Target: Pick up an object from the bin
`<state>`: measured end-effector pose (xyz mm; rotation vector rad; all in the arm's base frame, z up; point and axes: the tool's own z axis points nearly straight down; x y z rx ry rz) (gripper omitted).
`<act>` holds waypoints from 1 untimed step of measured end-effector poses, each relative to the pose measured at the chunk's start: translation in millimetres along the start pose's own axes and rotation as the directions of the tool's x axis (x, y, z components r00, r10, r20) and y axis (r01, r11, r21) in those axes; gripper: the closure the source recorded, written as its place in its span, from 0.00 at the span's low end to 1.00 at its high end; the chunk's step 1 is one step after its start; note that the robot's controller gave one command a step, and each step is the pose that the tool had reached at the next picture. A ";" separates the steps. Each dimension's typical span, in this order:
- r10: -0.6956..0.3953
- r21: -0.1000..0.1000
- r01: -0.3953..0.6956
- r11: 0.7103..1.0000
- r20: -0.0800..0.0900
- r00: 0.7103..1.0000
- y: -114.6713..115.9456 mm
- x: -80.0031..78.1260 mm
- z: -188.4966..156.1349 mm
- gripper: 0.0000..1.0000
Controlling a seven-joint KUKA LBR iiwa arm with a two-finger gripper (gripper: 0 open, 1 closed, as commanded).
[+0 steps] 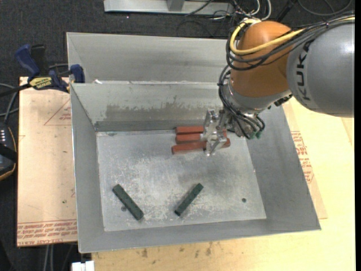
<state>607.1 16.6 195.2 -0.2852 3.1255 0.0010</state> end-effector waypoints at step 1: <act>-0.319 0.005 0.319 0.948 0.005 0.948 -54.9 2.0 -124.3 1.00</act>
Offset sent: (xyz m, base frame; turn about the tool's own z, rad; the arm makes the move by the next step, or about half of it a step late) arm 0.0000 0.0000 0.0000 0.0000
